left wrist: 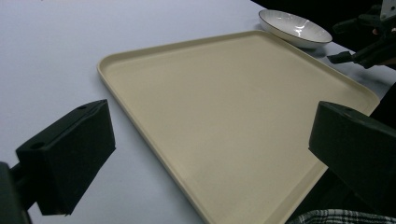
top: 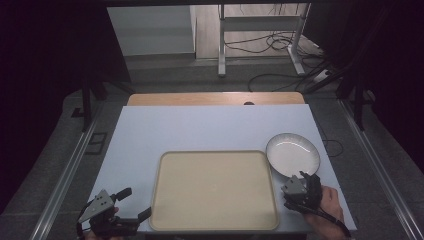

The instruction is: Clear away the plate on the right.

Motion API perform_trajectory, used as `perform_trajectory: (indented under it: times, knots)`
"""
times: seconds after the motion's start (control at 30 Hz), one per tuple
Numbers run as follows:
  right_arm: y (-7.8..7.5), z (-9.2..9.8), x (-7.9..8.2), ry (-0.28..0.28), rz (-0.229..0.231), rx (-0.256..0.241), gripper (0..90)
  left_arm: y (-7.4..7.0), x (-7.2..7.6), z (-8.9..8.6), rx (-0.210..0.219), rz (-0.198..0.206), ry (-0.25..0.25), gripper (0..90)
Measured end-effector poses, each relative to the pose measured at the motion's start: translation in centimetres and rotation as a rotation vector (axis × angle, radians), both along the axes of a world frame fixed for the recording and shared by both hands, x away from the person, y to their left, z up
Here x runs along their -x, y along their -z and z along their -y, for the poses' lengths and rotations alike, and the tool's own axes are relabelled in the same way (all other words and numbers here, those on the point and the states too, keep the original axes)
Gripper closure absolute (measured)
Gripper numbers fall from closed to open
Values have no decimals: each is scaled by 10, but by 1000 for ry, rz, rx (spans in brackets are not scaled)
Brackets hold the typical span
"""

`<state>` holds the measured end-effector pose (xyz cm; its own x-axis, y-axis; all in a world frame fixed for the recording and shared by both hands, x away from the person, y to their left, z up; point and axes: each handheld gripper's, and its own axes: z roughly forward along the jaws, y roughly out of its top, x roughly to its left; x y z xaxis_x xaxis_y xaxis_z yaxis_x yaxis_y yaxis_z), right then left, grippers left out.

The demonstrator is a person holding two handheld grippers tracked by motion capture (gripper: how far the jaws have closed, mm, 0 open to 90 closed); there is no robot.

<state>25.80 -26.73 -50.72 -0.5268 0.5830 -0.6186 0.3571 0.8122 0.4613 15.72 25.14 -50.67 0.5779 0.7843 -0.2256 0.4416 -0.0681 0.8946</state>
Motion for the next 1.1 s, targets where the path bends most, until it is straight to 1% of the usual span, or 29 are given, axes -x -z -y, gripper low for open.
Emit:
perform_trajectory:
  times: [0.03,0.13,0.23,0.27,0.33,0.5,0.57,0.7,0.8,0.93,1.03,1.07,1.1]
  knots:
    - [0,-1,0,-5,-8,9,227,0,0,0,0,0,0,0]
    - [1,-4,-3,-11,17,71,236,0,0,0,0,0,0,0]
    - [4,-8,-5,-12,20,116,243,0,0,0,-1,0,1,0]
    - [5,-8,-6,-23,24,140,250,0,0,0,-1,0,1,0]
    - [7,-11,-8,-28,25,169,262,0,0,0,-1,0,1,0]
    - [10,-14,-12,-44,35,220,308,0,0,0,-2,-1,2,0]
    - [12,-16,-13,-50,36,240,336,0,0,0,-3,-1,3,0]
    - [15,-20,-14,-68,51,298,400,0,0,0,-3,-1,3,0]
    - [18,-23,-16,-88,53,337,447,0,0,0,-3,-1,3,1]
    - [21,-27,-19,-99,60,378,496,0,0,0,-3,-2,4,0]
    - [22,-29,-21,-123,64,419,526,0,0,0,-4,-2,4,0]
    - [22,-29,-21,-123,64,419,526,0,0,0,-4,-2,4,0]
    - [24,-31,-22,-141,67,449,556,0,0,1,-3,-3,4,0]
